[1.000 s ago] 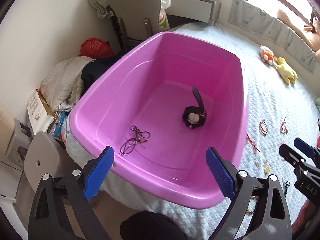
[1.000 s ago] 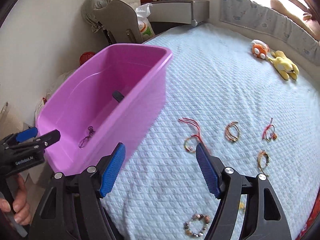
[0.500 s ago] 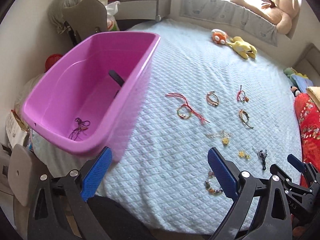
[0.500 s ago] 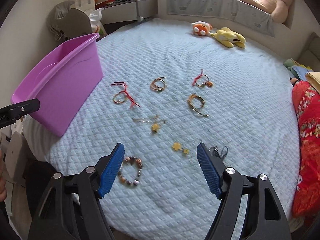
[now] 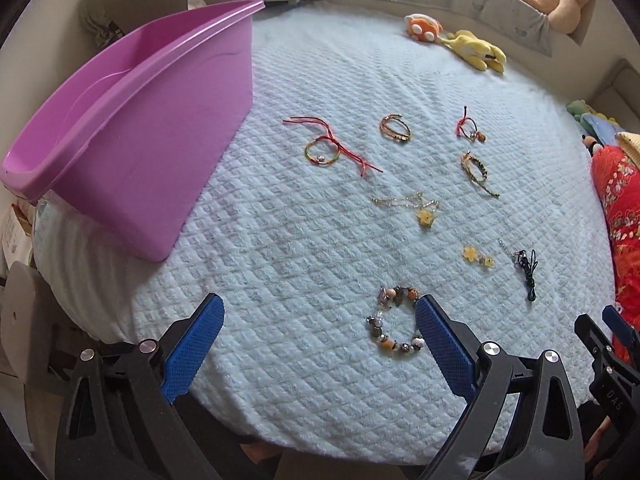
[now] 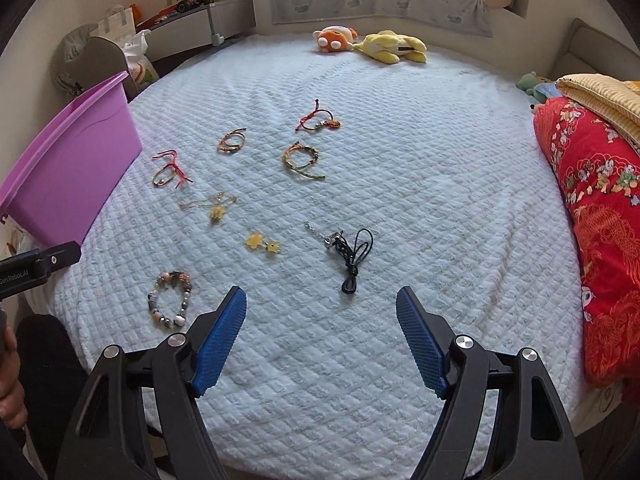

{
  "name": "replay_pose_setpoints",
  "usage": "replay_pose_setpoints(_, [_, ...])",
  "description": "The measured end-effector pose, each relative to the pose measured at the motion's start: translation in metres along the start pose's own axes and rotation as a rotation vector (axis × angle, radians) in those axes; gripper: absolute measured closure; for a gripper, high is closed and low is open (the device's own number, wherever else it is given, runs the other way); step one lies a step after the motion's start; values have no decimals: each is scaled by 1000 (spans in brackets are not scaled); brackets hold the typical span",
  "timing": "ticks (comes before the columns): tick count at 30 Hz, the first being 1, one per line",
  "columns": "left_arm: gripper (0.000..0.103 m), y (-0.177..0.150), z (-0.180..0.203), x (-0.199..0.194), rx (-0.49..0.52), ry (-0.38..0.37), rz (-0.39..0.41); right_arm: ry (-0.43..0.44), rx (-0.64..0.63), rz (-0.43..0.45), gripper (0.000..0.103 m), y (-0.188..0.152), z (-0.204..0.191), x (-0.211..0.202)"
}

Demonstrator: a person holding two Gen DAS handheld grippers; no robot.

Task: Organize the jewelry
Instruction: 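Withdraw both tools from the tub back over the bed, then move the left tool to the beaded bracelet while the right tool reaches the black cord necklace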

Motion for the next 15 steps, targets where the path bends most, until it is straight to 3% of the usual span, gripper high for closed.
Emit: replay_pose_setpoints(15, [8,-36,28,42,-41,32,-35,19,-16,-20,29,-11,22,42])
Point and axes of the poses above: each gripper's, at about its wrist camera, not at the fingertips, and x roughly the way its jaws point, z to its right, y to its top, the point moved 9 cm from there along x, roughly the way its jaws point, and after that the axes turned 3 degrees about x, right-handed, at the moved point
